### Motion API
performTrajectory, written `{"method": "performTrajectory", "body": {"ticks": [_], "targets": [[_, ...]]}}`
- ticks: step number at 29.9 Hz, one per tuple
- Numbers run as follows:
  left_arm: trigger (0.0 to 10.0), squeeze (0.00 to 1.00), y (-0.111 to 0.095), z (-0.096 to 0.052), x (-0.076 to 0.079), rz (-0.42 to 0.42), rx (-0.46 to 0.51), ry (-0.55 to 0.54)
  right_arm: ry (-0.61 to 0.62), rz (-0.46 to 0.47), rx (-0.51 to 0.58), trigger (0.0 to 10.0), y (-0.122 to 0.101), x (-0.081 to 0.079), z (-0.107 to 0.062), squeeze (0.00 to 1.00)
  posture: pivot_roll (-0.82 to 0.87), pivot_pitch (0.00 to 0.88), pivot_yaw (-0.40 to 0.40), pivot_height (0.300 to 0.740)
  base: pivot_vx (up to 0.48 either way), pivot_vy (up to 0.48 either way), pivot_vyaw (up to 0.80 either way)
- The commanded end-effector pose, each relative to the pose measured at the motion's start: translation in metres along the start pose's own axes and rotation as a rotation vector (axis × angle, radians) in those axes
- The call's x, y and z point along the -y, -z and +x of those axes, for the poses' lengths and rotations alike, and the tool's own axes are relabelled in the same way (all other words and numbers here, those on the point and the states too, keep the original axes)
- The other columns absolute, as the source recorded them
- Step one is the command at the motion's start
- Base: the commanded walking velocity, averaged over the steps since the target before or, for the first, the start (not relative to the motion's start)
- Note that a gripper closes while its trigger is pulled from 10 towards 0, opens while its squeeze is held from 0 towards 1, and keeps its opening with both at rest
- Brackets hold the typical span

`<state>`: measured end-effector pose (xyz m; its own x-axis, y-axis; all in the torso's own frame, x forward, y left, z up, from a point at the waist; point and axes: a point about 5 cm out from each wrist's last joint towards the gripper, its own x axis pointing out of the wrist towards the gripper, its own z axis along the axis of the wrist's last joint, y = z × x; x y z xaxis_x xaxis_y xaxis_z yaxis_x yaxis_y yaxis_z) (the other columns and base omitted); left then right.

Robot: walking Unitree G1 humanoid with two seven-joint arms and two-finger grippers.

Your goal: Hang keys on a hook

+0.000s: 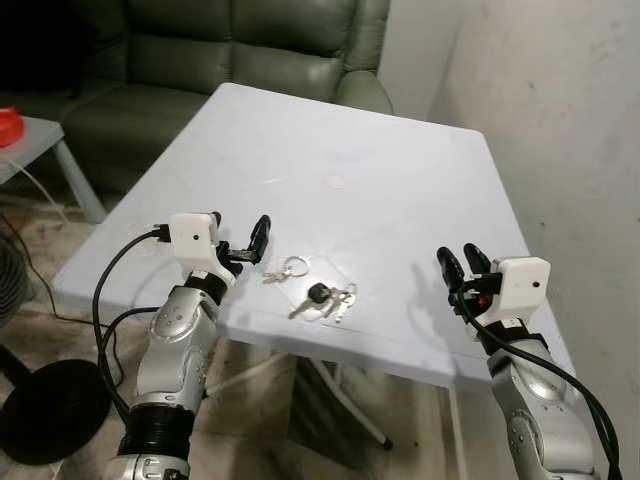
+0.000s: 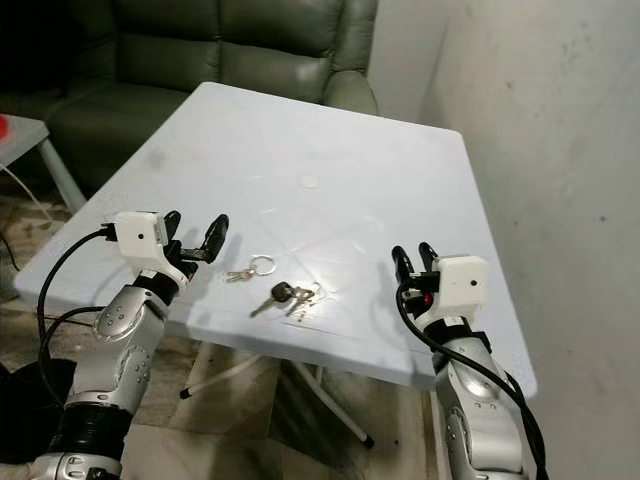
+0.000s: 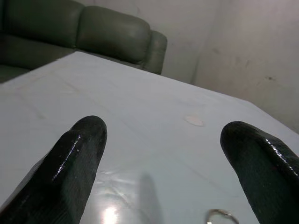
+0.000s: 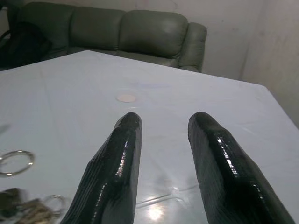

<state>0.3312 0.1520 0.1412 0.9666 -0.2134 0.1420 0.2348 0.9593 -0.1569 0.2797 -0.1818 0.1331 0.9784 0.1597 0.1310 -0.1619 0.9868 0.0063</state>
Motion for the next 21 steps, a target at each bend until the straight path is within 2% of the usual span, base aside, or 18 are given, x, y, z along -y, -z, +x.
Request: {"method": "performTrajectory", "body": {"ticks": [1,18,21], "targets": [[10.0,0.0,-0.001,0.0023,0.0035,-0.011,0.0,0.011,-0.002,-0.003,-0.002,10.0,-0.0017,0.0014,-0.001,0.0,0.01,0.0,-0.094,0.74,0.0,0.48,0.0],[10.0,0.0,-0.0004,0.0012,0.0035,-0.005,-0.003,0.005,-0.014,-0.007,-0.014,10.0,-0.0013,0.0005,-0.0022,0.0,0.02,0.0,-0.101,0.74,0.0,0.48,0.0],[10.0,0.0,-0.0006,0.0011,0.0026,-0.006,-0.006,-0.002,-0.016,-0.008,-0.019,10.0,-0.0013,0.0,-0.0023,0.0,0.02,0.0,-0.102,0.74,0.0,0.245,0.0]]}}
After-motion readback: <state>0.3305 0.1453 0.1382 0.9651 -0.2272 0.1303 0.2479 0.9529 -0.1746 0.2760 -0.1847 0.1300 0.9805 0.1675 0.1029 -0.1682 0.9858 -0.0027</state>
